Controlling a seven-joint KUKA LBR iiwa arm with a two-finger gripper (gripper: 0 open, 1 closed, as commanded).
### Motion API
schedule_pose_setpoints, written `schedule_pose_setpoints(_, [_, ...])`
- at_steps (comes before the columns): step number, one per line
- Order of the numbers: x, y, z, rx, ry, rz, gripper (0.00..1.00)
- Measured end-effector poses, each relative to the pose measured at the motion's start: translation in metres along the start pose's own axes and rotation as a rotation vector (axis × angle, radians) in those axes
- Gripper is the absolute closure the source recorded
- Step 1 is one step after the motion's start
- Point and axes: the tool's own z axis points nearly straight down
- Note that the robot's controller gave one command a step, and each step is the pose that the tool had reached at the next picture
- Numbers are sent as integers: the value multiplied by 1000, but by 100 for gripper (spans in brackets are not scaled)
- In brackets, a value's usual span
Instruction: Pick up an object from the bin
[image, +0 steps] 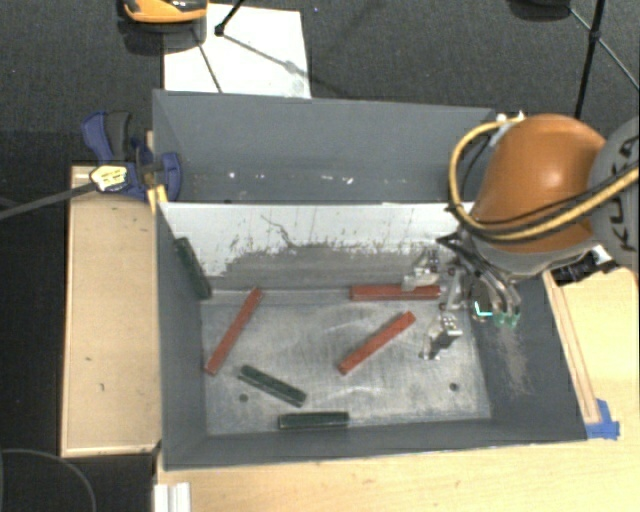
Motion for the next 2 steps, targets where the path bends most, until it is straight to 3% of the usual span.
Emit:
schedule_pose_setpoints(1, [-2,0,-3,0,-8,0,0])
schedule_pose_setpoints(2, [9,19,39,1,-15,-46,0])
